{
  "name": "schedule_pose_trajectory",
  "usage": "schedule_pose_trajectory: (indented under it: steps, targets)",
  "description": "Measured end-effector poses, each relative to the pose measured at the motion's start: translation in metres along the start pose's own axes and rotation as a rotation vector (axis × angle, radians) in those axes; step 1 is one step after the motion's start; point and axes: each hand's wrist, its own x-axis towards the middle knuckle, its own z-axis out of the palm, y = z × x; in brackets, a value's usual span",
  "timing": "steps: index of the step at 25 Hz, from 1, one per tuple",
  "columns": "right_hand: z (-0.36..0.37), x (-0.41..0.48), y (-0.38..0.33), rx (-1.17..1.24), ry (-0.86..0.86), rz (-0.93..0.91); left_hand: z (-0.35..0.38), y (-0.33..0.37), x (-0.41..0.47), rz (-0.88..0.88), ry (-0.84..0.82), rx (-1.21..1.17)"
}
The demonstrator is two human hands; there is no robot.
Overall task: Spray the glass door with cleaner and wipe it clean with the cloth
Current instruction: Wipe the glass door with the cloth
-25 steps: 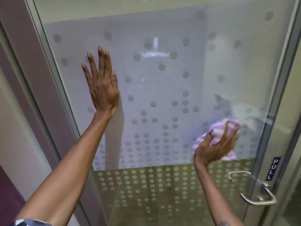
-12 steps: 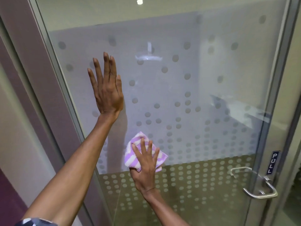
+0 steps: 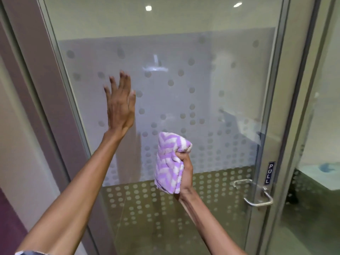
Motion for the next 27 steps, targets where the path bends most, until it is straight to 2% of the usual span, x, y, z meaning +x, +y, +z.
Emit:
schedule_pose_trajectory:
  steps: [2, 4, 9, 11, 15, 19, 27]
  targets:
    - [-0.004, -0.013, -0.014, 0.058, -0.086, 0.058, -0.001, 0.031, -0.033, -0.039, -0.063, -0.192]
    - [-0.014, -0.021, -0.026, 0.088, -0.124, 0.089, 0.002, 0.062, -0.07, -0.161, -0.167, -0.37]
    - [-0.034, -0.046, -0.057, 0.061, -0.113, 0.08, 0.018, 0.114, -0.144, -0.644, -0.326, -0.916]
    - [-0.044, -0.057, -0.071, 0.059, -0.19, 0.1, 0.026, 0.124, -0.167, -0.773, -0.409, -1.103]
    - [-0.077, -0.081, -0.099, -0.007, -0.185, 0.196, 0.043, 0.145, -0.202, -0.803, -0.56, -1.225]
    - [-0.12, -0.109, -0.144, -0.188, -0.17, 0.218, 0.063, 0.182, -0.229, -0.804, -0.518, -1.219]
    - [-0.183, -0.157, -0.234, -0.718, 0.129, -0.024, 0.111, 0.279, -0.256, -0.737, -0.446, -1.255]
